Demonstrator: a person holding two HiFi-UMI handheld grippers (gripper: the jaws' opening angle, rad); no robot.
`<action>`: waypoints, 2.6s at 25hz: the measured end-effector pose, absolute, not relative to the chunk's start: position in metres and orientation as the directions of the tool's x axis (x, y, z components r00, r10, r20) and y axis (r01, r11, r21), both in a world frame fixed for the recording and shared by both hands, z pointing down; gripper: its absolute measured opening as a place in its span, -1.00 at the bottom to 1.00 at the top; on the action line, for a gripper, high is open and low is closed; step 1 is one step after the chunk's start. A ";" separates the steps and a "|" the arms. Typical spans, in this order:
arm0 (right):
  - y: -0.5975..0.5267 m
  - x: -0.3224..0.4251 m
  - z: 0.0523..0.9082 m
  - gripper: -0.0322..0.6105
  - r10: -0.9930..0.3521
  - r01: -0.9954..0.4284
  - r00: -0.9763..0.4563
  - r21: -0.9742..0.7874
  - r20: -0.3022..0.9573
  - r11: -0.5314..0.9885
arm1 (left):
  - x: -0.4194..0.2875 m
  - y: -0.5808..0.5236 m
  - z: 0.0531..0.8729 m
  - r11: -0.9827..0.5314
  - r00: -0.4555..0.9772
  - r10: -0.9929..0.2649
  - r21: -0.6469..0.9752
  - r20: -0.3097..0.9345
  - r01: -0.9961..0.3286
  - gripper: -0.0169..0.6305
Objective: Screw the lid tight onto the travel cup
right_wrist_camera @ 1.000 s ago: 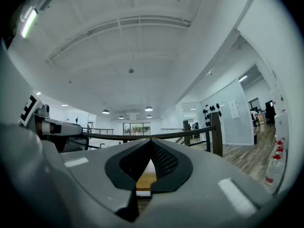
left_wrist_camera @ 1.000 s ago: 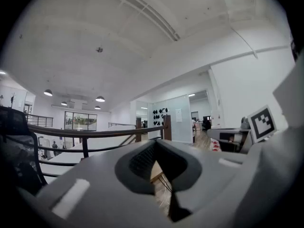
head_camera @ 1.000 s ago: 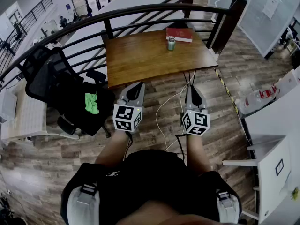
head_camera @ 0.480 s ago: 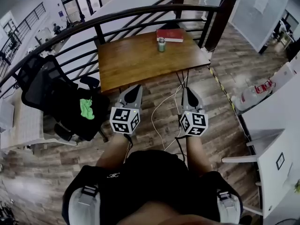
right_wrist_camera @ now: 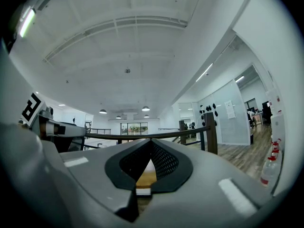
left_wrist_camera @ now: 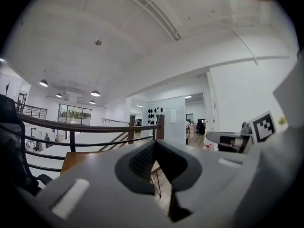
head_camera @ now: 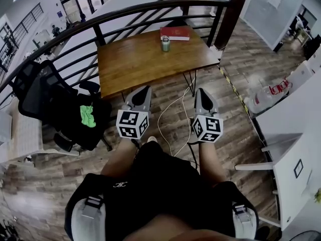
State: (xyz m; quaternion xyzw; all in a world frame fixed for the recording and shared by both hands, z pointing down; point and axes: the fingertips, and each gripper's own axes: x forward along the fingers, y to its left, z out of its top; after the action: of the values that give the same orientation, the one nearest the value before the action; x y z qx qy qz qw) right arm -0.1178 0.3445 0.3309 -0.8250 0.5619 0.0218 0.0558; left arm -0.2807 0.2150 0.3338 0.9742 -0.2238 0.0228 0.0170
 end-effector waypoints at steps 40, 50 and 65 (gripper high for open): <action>-0.007 0.156 0.334 -0.89 -0.969 -0.971 0.237 -0.056 -0.076 -0.233 | -0.005 -0.114 0.358 -0.875 0.876 -0.474 0.060 0.092 -0.480 -0.80; -0.086 0.200 0.347 -0.89 -0.990 -0.988 0.138 -0.070 -0.036 -0.135 | 0.026 -0.175 0.372 -0.829 0.827 -0.546 0.056 0.134 -0.556 -0.80; -0.180 0.245 0.377 -0.89 -0.965 -0.963 -0.263 -0.062 0.013 0.262 | 0.049 -0.214 0.417 -0.618 0.626 -0.759 0.102 0.182 -0.779 -0.80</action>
State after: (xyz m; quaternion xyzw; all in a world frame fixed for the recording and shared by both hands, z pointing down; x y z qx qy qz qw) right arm 0.2455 -0.1804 0.3772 -0.6067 0.7943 -0.0286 0.0139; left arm 0.0487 -0.2137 0.4168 0.8975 -0.4284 0.0602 0.0858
